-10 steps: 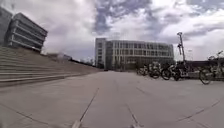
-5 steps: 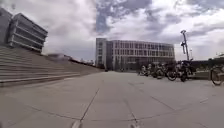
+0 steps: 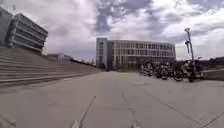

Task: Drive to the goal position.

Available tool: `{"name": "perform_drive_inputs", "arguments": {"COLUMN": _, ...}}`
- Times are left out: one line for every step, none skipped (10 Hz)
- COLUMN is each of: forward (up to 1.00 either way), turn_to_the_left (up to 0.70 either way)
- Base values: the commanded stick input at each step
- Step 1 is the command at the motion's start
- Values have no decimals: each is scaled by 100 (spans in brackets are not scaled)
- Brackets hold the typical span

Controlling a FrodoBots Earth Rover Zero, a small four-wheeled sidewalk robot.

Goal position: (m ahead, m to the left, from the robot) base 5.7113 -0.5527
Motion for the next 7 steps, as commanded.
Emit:
{"name": "perform_drive_inputs", "arguments": {"forward": 100, "turn_to_the_left": 0}}
{"name": "perform_drive_inputs", "arguments": {"forward": 100, "turn_to_the_left": 0}}
{"name": "perform_drive_inputs", "arguments": {"forward": 100, "turn_to_the_left": 0}}
{"name": "perform_drive_inputs", "arguments": {"forward": 100, "turn_to_the_left": 0}}
{"name": "perform_drive_inputs", "arguments": {"forward": 100, "turn_to_the_left": 18}}
{"name": "perform_drive_inputs", "arguments": {"forward": 100, "turn_to_the_left": 9}}
{"name": "perform_drive_inputs", "arguments": {"forward": 100, "turn_to_the_left": 0}}
